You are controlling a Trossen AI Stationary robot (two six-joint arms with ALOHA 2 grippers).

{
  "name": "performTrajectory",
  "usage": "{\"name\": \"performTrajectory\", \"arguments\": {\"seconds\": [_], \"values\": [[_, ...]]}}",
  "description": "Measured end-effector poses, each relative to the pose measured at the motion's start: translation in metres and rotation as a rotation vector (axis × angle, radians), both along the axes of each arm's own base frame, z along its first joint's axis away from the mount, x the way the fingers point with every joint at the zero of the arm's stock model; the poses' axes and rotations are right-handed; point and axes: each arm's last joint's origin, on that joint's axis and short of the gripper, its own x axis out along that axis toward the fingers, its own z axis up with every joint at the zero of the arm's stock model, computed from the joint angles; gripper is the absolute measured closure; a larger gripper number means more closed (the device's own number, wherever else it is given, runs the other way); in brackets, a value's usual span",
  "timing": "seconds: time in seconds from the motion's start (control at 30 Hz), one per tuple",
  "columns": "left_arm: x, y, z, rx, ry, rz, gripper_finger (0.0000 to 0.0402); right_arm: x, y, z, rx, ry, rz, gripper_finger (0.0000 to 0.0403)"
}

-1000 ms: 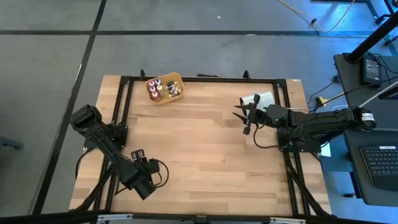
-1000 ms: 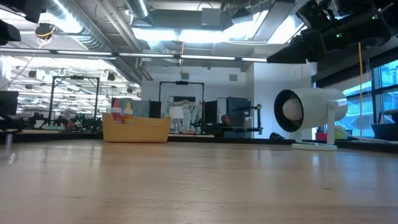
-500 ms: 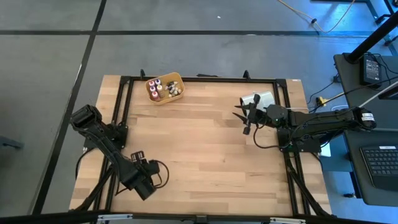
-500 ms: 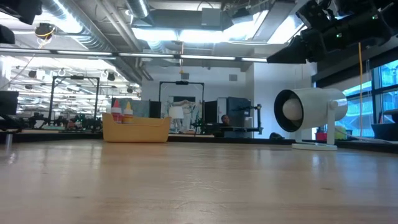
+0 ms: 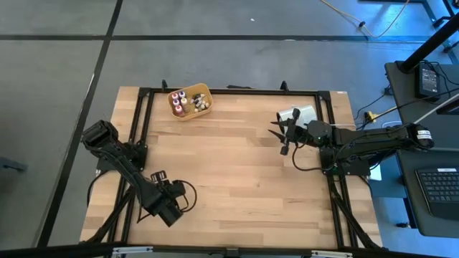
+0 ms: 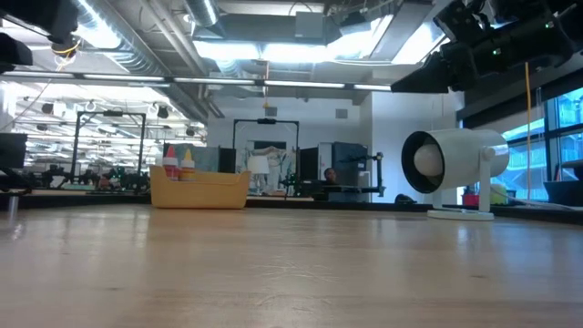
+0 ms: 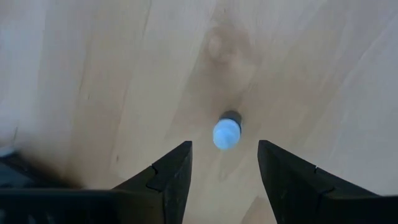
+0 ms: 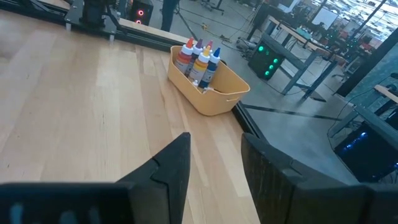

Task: Pick & Place food coloring
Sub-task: Put the small black food coloring bottle into the yellow bin

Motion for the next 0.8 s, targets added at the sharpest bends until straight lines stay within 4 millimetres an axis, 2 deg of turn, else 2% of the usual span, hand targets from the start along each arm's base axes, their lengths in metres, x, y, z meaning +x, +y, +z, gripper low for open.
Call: {"name": "performTrajectory", "arguments": {"seconds": [0.27, 0.53, 0.8], "values": [[0.0, 0.0, 0.0, 0.006, -0.007, 0.017, 0.0241, 0.0, 0.0, 0.0, 0.0, 0.0, -0.001, 0.0257], [-0.007, 0.007, -0.023, -0.024, 0.033, 0.05, 0.0265, 0.0, 0.0, 0.0, 0.0, 0.0, 0.0, 0.0257], [-0.004, 0.008, -0.027, 0.015, -0.063, 0.038, 0.0279, 0.0, 0.0, 0.0, 0.0, 0.0, 0.0, 0.0257]]}}
